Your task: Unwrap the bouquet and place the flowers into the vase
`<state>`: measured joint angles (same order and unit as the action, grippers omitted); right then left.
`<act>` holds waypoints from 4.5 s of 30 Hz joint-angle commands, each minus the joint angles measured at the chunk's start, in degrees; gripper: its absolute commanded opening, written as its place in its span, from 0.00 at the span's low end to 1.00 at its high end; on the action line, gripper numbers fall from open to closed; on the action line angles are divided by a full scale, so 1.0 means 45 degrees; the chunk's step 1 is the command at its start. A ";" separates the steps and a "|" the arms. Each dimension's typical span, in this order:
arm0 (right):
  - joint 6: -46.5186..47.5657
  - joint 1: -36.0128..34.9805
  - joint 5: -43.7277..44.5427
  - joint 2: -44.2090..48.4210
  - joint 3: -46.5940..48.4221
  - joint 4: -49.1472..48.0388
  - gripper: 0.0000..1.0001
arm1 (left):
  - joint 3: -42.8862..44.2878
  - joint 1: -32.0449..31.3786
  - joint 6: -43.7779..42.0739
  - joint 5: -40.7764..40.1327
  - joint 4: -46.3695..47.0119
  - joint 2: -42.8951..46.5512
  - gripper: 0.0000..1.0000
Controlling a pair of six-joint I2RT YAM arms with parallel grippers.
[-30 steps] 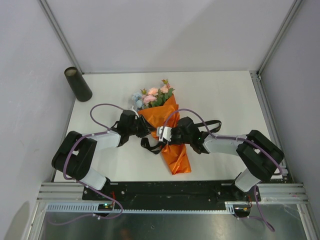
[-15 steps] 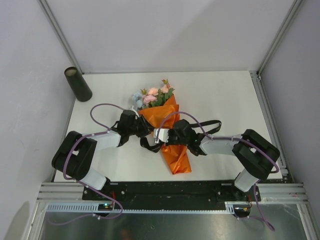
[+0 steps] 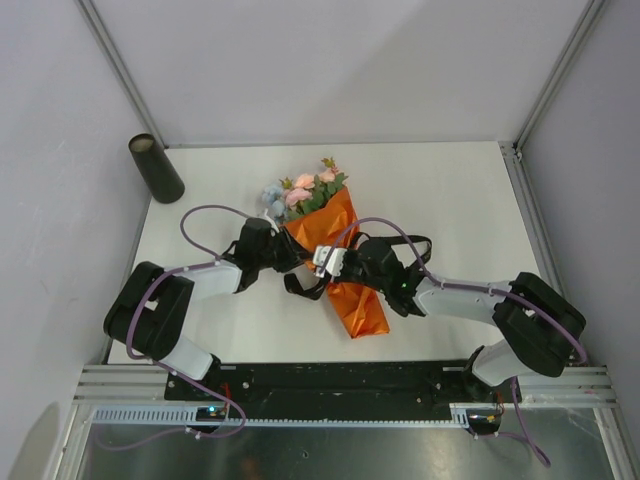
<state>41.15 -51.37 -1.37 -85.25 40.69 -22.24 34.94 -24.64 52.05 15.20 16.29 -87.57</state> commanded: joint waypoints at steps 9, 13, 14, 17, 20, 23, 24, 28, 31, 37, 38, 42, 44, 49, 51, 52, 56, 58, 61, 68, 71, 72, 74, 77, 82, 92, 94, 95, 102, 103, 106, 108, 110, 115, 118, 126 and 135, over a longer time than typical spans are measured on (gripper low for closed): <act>-0.2645 0.0140 0.1273 0.0338 -0.0460 -0.2674 0.00 | 0.0396 -0.0117 -0.0165 -0.0235 0.0117 -0.0289 0.32; -0.2694 -0.0162 0.1663 -0.0200 -0.0716 -0.3475 0.00 | 0.0463 -0.0205 -0.0237 -0.0248 0.0127 -0.0206 0.30; -0.2706 -0.0203 0.1901 -0.0159 -0.0728 -0.3729 0.00 | 0.0471 -0.0236 -0.0277 -0.0329 0.0109 -0.0207 0.30; -0.3019 -0.0231 0.3384 0.0344 -0.0595 -0.4240 0.00 | 0.0416 -0.0286 -0.0381 -0.0602 -0.0015 -0.0240 0.28; -0.3361 -0.0227 0.5017 0.1039 -0.0466 -0.4426 0.02 | 0.0402 -0.0307 -0.0430 -0.0949 -0.0238 -0.0332 0.27; -0.3281 -0.0237 0.5087 0.1372 -0.0731 -0.4520 0.05 | 0.0425 -0.0320 -0.0417 -0.1070 -0.0383 -0.0394 0.27; -0.3058 -0.0240 0.4717 0.1379 -0.0990 -0.4613 0.07 | 0.0432 -0.0322 -0.0416 -0.1121 -0.0420 -0.0389 0.27; -0.2417 -0.0317 0.4475 0.1037 -0.1647 -0.4744 0.12 | 0.0439 -0.0356 -0.0511 -0.1224 -0.0571 -0.0279 0.26; -0.2219 -0.0355 0.5539 0.0879 -0.1889 -0.5226 0.10 | 0.0429 -0.0389 -0.0578 -0.1363 -0.0723 -0.0224 0.26; -0.1666 -0.0208 0.6577 0.1784 -0.1970 -0.5713 0.02 | 0.0420 -0.0430 -0.0628 -0.1511 -0.0877 -0.0174 0.26; -0.1684 -0.0138 0.6585 0.2015 -0.1912 -0.5669 0.02 | 0.0429 -0.0436 -0.0629 -0.1536 -0.0901 -0.0162 0.26; -0.1996 0.0345 0.6431 0.3140 -0.1482 -0.4758 0.01 | 0.0525 -0.0473 -0.0644 -0.1614 -0.0994 -0.0177 0.26; -0.2235 0.0656 0.6298 0.3680 -0.1341 -0.4475 0.01 | 0.0573 -0.0528 -0.0648 -0.1658 -0.1035 -0.0220 0.26; -0.2718 0.1462 0.5855 0.4939 -0.0926 -0.3760 0.00 | 0.0687 -0.0603 -0.0649 -0.1664 -0.1096 -0.0332 0.27; -0.2772 0.1770 0.5739 0.5365 -0.0728 -0.3601 0.00 | 0.0745 -0.0648 -0.0649 -0.1675 -0.1115 -0.0346 0.27; -0.2745 0.1945 0.5707 0.5495 -0.0598 -0.3577 0.00 | 0.0778 -0.0672 -0.0649 -0.1697 -0.1128 -0.0365 0.27; -0.2602 0.2753 0.5871 0.5680 0.0693 -0.2897 0.00 | 0.0898 -0.0794 -0.0649 -0.1730 -0.1181 -0.0392 0.27; -0.2523 0.3235 0.5846 0.5751 0.1400 -0.2521 0.00 | 0.0940 -0.0857 -0.0674 -0.1736 -0.1219 -0.0371 0.27; -0.2747 0.4146 0.5293 0.5785 0.2598 -0.1865 0.00 | 0.1002 -0.0869 -0.0711 -0.1757 -0.1299 -0.0355 0.27; -0.3168 0.6176 0.4138 0.5717 0.5151 -0.1054 0.00 | 0.1207 -0.0866 -0.0811 -0.1814 -0.1472 -0.0351 0.28; -0.3228 0.6863 0.3659 0.5529 0.5975 -0.0927 0.00 | 0.1331 -0.0871 -0.0823 -0.1781 -0.1521 -0.0421 0.28; -0.3227 0.7089 0.3426 0.5372 0.6230 -0.1010 0.00 | 0.1354 -0.0871 -0.0824 -0.1759 -0.1536 -0.0442 0.28; -0.3314 0.7683 0.3057 0.5020 0.6695 -0.1243 0.00 | 0.1395 -0.0871 -0.0835 -0.1738 -0.1557 -0.0432 0.28; -0.3613 0.8592 0.2796 0.4389 0.7618 -0.1185 0.00 | 0.1428 -0.0871 -0.0875 -0.1755 -0.1610 -0.0353 0.28; -0.4251 0.9968 0.2509 0.3240 0.9602 -0.0721 0.00 | 0.1498 -0.0871 -0.0929 -0.1762 -0.1739 -0.0272 0.28; -0.4968 1.1674 0.2385 -0.0136 1.5549 0.2299 0.00 | 0.1815 -0.0871 -0.0944 -0.1719 -0.1996 -0.0097 0.30; -0.4989 1.1862 0.2411 -0.1006 1.6935 0.2904 0.00 | 0.1906 -0.0871 -0.0953 -0.1713 -0.2062 -0.0014 0.30; -0.5016 1.1942 0.2392 -0.1499 1.7677 0.3132 0.00 | 0.1954 -0.0871 -0.0977 -0.1725 -0.2119 0.0055 0.30; -0.5643 1.2397 0.1482 -0.3184 1.8954 0.2486 0.00 | 0.2382 -0.0871 -0.1057 -0.1642 -0.2612 0.0550 0.35; -0.5733 1.2415 0.1371 -0.3408 1.8999 0.2435 0.00 | 0.2446 -0.0871 -0.1048 -0.1563 -0.2667 0.0689 0.36; -0.5775 1.2430 0.0969 -0.4013 1.9207 0.2248 0.00 | 0.2765 -0.0871 -0.1104 -0.1389 -0.3040 0.1130 0.39; -0.5723 1.2432 0.0670 -0.4514 1.9466 0.2203 0.00 | 0.2954 -0.0871 -0.1232 -0.1343 -0.3359 0.1533 0.43; -0.5608 1.2432 0.0512 -0.4942 1.9697 0.2148 0.00 | 0.3104 -0.0871 -0.1395 -0.1351 -0.3819 0.1917 0.45; -0.5448 1.2413 0.0510 -0.5702 2.0135 0.1981 0.00 | 0.3151 -0.0871 -0.1765 -0.1226 -0.4707 0.3315 0.53; -0.5386 1.2349 0.1052 -0.5862 1.9879 0.2135 0.00 | 0.3122 -0.0871 -0.2088 -0.1171 -0.5102 0.4446 0.60; -0.7737 1.2376 0.2215 -0.4558 1.4074 0.0757 0.01 | 0.3075 -0.0852 -0.3687 -0.1478 -0.6842 0.7059 0.88; -1.3131 1.2680 0.1686 -0.3972 1.0650 0.3583 0.06 | 0.3004 -0.0832 -0.6205 -0.2732 -0.9645 0.8813 0.99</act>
<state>-5.08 5.04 6.63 -105.89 88.51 -11.22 47.18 -28.27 31.75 6.26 -20.43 -50.50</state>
